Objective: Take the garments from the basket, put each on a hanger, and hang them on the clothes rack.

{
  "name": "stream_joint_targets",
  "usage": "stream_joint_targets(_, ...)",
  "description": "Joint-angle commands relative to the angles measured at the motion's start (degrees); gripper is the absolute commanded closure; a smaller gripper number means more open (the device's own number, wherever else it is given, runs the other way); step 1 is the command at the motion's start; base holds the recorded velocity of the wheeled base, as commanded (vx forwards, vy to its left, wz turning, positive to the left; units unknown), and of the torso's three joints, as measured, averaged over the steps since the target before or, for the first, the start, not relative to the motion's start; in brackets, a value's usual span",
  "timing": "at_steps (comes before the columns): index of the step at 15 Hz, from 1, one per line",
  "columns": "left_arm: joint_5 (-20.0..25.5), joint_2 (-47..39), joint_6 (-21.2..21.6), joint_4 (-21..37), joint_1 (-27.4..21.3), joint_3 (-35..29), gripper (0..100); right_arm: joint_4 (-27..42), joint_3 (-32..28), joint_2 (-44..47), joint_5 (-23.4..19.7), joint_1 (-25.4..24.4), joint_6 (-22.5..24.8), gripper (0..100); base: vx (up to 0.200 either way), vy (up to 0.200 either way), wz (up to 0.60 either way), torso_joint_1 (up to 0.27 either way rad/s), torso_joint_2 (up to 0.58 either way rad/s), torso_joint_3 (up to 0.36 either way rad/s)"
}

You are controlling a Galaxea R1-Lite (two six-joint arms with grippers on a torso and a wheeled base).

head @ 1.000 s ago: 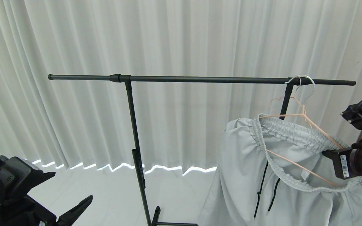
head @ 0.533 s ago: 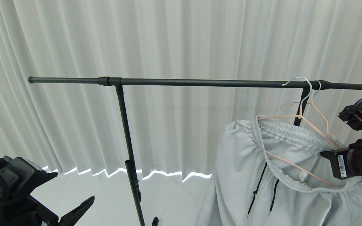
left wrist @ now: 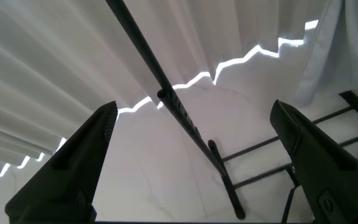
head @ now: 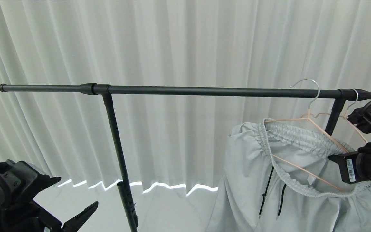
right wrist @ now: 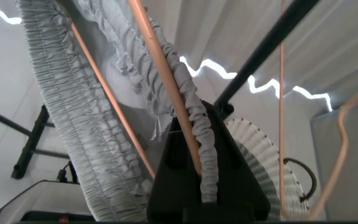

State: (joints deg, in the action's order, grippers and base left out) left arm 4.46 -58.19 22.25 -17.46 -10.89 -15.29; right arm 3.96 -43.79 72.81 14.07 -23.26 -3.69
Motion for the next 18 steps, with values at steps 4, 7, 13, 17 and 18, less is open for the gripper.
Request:
stream_joint_targets(4, -0.07, -0.17, -0.10, -0.03, -0.01, 0.08, 0, -1.24, -2.44, 1.28, -0.01, -0.21, 1.23, 100, 0.000, 0.000, 0.00, 0.000, 0.00, 0.000)
stream_joint_targets(7, -0.07, 0.09, -0.19, -0.03, -0.01, 0.26, 0, -2.29, -6.48, 5.85, 0.17, -0.21, 1.23, 100, 0.000, 0.000, 0.00, 0.000, 0.00, 0.000)
stream_joint_targets(13, -0.07, 0.62, -0.28, -1.09, -1.24, 0.17, 0, -5.72, -7.01, 14.46, 1.23, -0.12, 0.97, 100, 0.000, 0.000, 0.00, 0.000, 0.00, 0.000)
stream_joint_targets(17, -0.07, 1.06, -0.36, -1.09, -1.77, 0.43, 0, -6.69, -6.75, 16.22, 1.49, -0.03, 0.88, 100, 0.000, 0.000, 0.00, 0.000, 0.00, 0.000)
stream_joint_targets(18, -0.07, 1.06, -0.36, -1.09, -2.12, 0.70, 0, -6.69, -6.66, 16.31, 1.49, -0.03, 0.88, 100, 0.000, 0.000, 0.00, 0.000, 0.00, 0.000)
